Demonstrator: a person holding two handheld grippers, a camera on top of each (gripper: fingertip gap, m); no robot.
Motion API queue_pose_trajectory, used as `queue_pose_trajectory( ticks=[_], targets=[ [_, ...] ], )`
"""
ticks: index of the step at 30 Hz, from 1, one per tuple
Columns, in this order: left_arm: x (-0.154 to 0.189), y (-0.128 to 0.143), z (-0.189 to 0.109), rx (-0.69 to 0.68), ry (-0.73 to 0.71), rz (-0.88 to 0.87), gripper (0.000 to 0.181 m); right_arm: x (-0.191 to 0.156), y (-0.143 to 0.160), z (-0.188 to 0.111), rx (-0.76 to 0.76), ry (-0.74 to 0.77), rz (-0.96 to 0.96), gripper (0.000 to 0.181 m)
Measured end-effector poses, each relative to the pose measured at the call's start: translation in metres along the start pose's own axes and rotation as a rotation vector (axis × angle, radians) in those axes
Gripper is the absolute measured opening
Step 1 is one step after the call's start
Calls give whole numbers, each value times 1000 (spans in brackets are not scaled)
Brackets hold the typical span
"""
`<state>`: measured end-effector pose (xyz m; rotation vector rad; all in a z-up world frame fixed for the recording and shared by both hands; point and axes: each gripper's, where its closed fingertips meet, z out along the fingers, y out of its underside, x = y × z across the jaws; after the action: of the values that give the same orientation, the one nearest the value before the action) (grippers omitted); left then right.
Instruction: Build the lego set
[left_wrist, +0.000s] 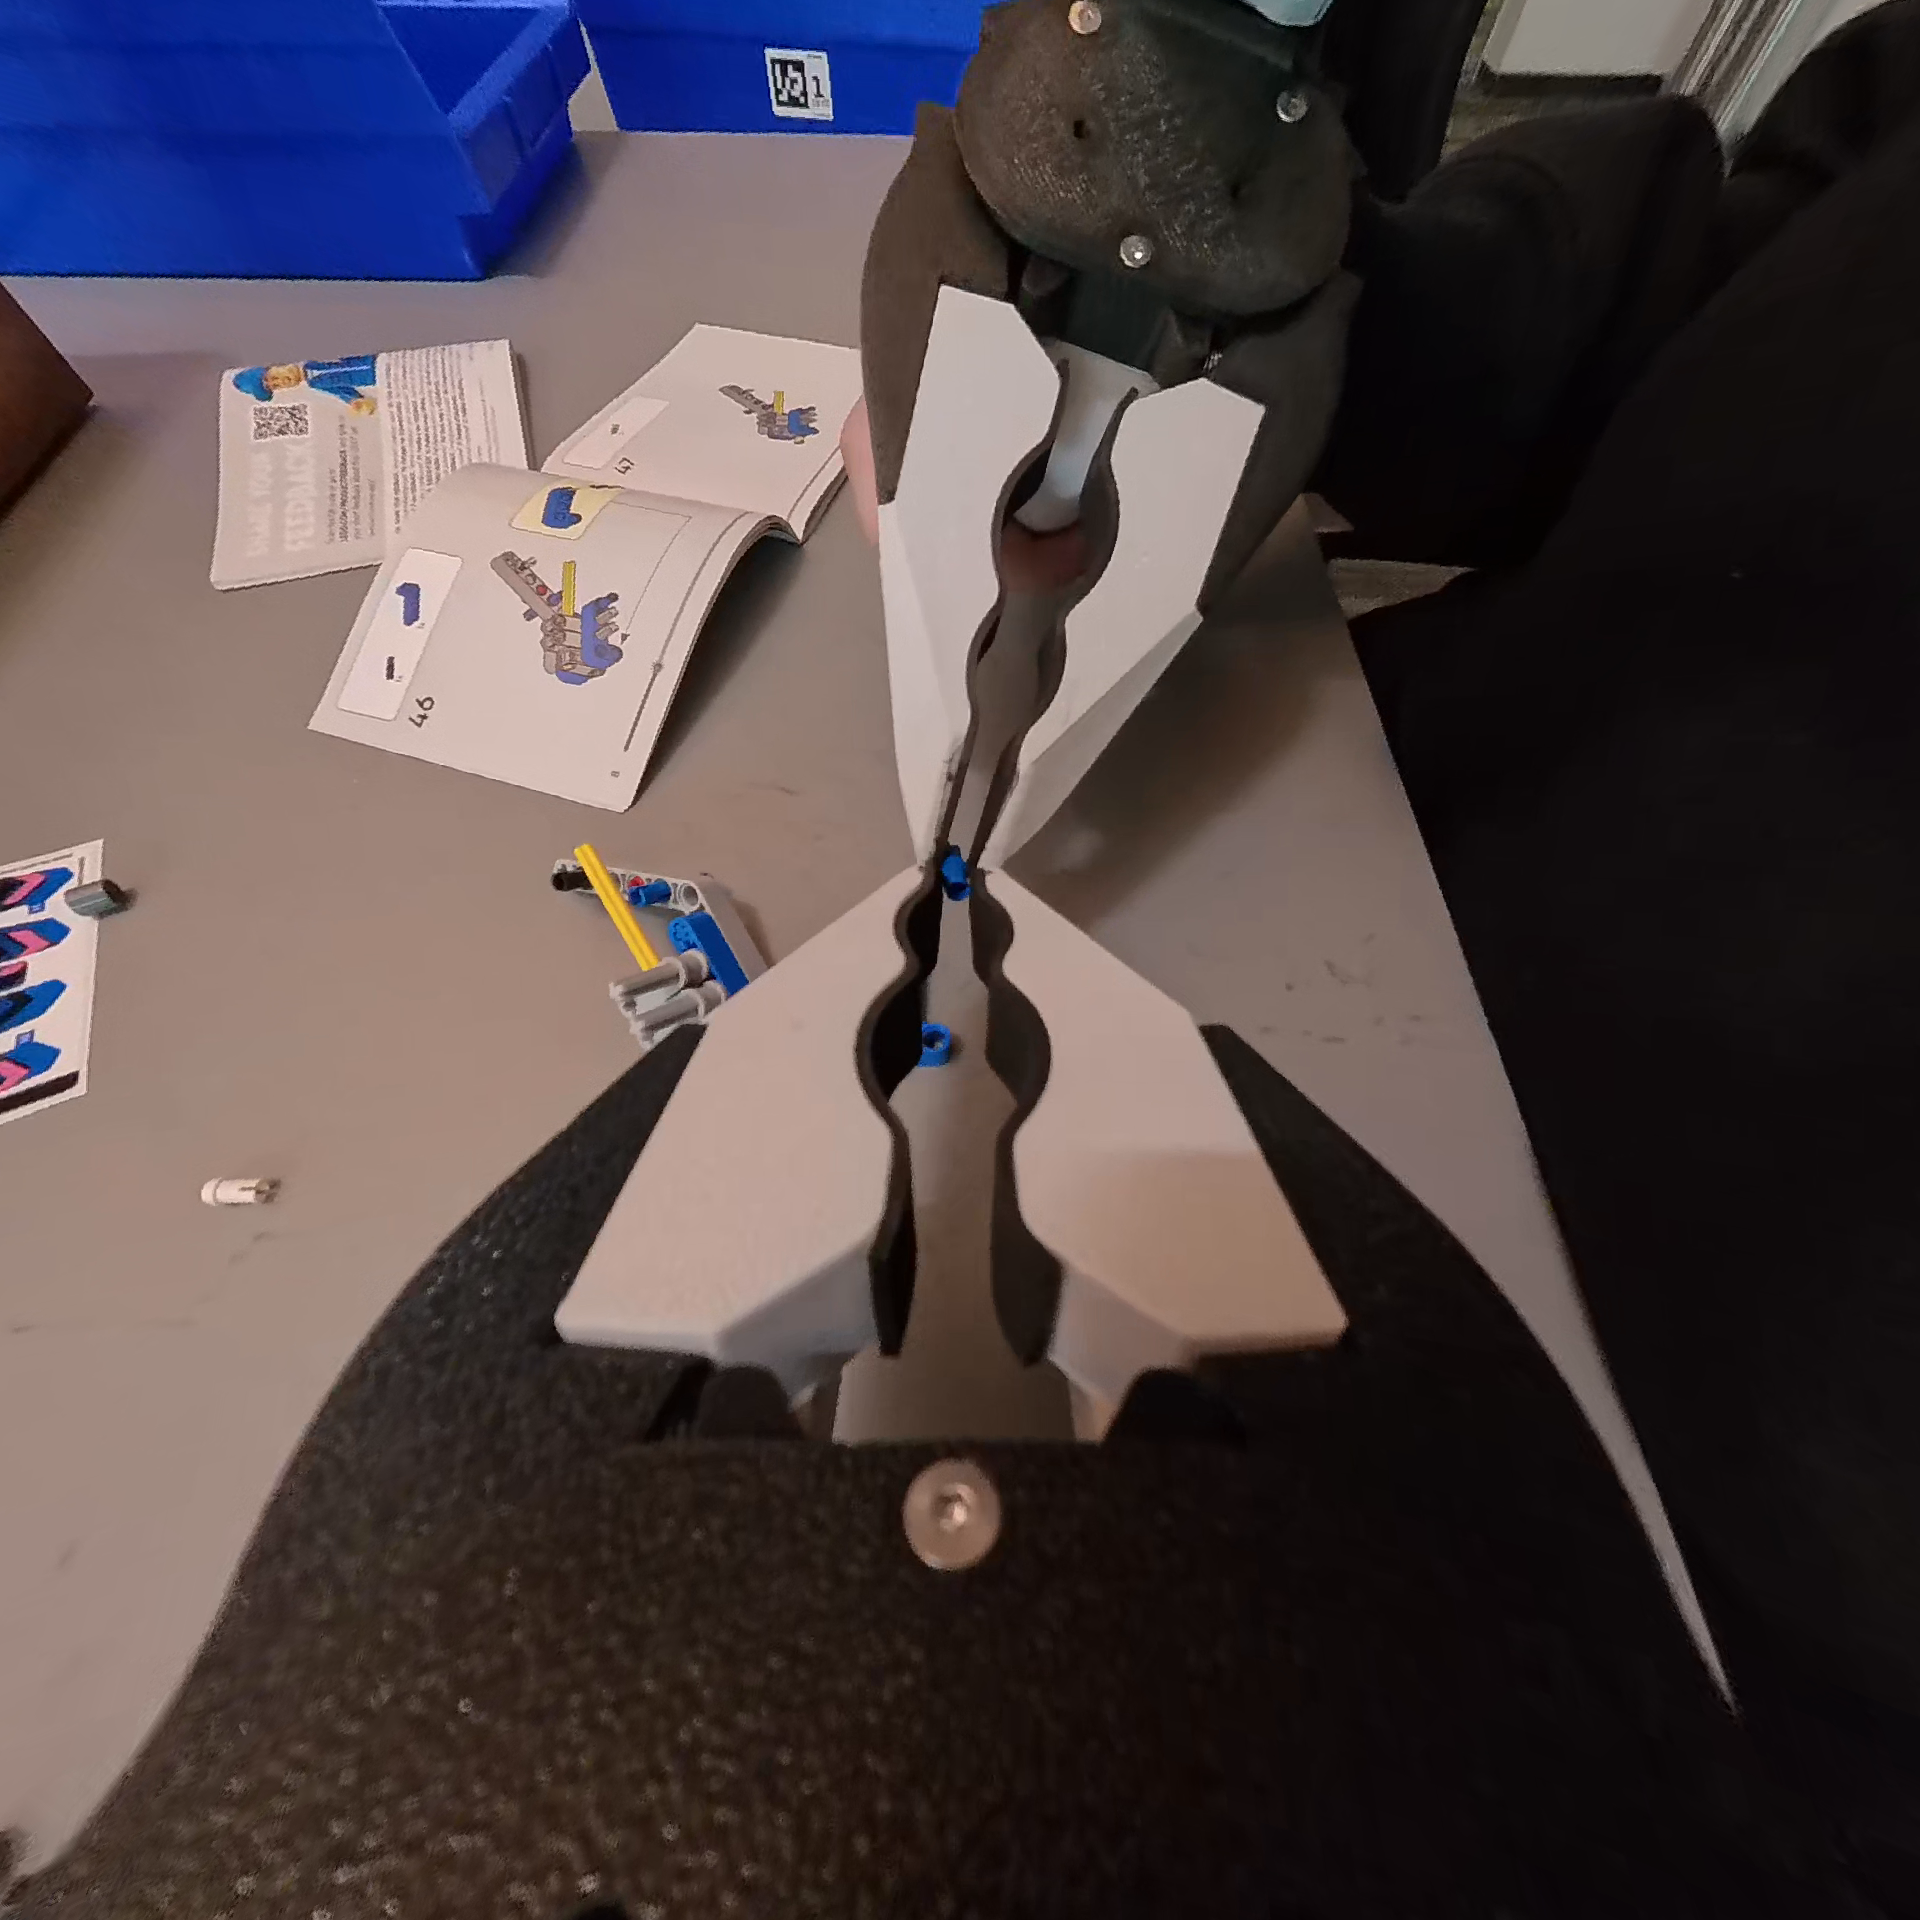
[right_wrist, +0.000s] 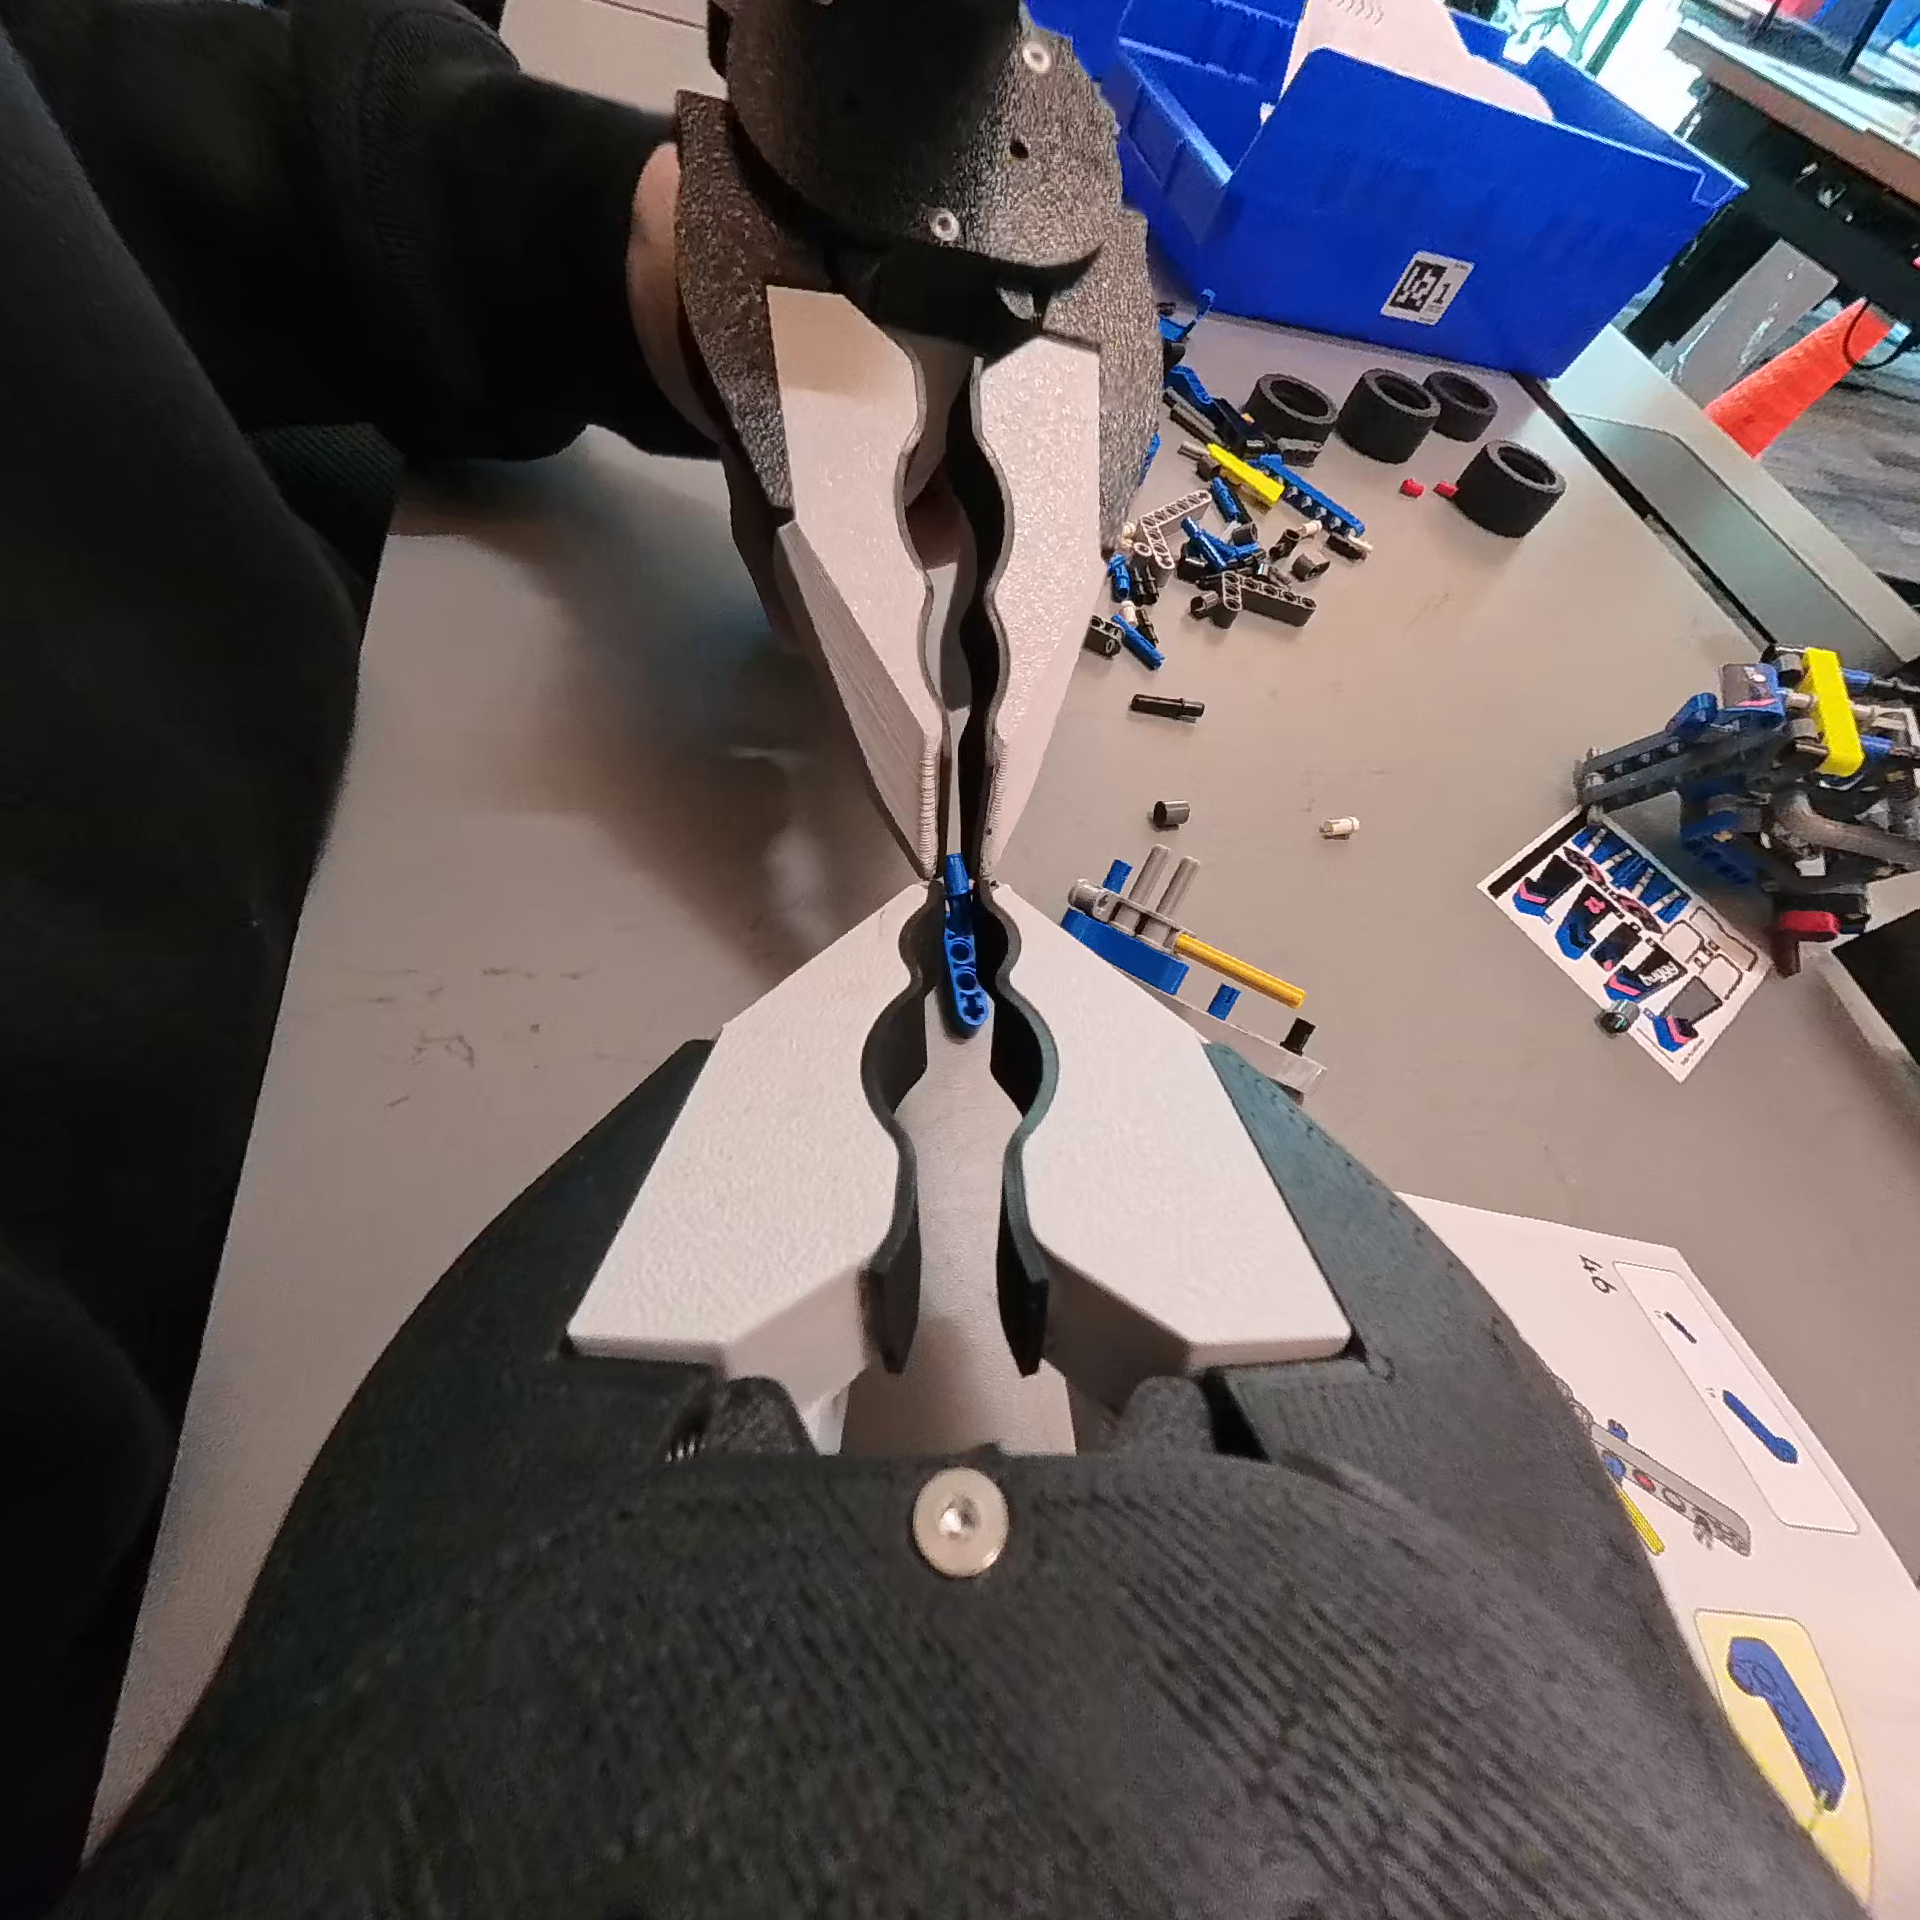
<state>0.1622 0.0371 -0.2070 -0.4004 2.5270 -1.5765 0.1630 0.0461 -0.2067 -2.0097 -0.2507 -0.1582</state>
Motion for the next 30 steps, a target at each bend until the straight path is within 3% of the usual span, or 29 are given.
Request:
queue_pose_trajectory(
  ticks=[4,8,17,30],
  targets=[
    [-2,4,2,-29,-16,13,1,0,4,2,-20,-8,18,3],
    [-8,16,1,-149,-39,58,1,4,26,5,-135,-9,90,24],
    [-18,25,4,-489,94,264,1,0,44,17,-249,-86,129,8],
    [-18,21,12,-682,298,671,0,-1,43,20,-245,-195,220,7]
  ],
)
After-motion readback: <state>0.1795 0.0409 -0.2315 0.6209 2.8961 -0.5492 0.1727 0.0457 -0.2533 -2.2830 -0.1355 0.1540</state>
